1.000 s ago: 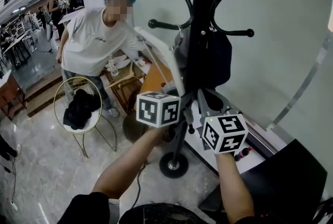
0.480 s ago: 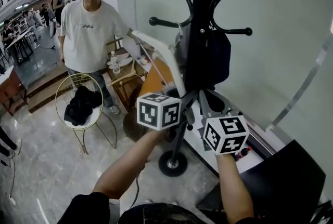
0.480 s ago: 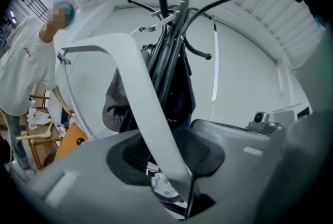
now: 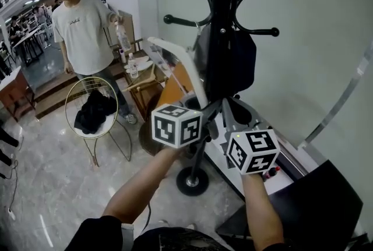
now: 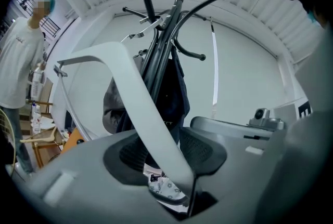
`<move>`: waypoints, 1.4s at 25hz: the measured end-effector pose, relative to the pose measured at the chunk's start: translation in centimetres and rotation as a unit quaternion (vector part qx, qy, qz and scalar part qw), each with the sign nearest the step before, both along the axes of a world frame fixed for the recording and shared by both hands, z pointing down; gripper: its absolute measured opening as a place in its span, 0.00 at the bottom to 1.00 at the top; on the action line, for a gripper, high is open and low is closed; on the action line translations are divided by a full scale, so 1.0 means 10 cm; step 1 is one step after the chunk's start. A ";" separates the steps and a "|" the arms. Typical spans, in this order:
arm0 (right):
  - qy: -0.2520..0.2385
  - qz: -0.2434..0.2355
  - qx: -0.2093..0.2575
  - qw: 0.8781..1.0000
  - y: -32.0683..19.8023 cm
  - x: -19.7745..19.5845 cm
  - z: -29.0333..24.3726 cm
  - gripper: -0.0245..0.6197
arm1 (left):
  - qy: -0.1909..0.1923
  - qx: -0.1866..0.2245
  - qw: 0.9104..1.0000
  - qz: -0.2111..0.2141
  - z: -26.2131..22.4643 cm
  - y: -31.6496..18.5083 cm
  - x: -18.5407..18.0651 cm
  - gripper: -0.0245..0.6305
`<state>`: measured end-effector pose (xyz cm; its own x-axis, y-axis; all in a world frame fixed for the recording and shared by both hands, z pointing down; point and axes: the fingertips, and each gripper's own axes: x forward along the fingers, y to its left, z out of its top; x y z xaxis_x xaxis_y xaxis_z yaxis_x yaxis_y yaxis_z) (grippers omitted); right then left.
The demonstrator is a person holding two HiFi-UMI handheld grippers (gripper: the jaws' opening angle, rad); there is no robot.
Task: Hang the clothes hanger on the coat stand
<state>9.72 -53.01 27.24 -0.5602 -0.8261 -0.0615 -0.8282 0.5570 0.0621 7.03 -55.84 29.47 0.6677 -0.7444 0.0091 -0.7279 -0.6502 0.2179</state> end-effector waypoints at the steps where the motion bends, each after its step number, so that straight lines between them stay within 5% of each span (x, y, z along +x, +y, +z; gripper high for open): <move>1: 0.000 -0.001 0.001 1.000 0.02 0.01 0.00 0.03 | 0.000 0.002 1.000 -0.003 0.00 0.02 0.00 0.28; 16: -0.003 0.026 0.015 1.000 0.36 0.03 -0.14 0.03 | 0.004 0.009 1.000 0.018 -0.11 0.33 0.00 0.35; 25: -0.006 0.042 0.014 0.999 0.64 -0.10 -0.16 0.03 | -0.003 0.040 0.999 -0.012 -0.25 0.56 -0.23 0.47; 35: -0.009 0.045 0.013 0.999 0.97 -0.33 -0.16 0.03 | 0.002 0.043 0.999 -0.008 -0.29 0.91 -0.48 0.48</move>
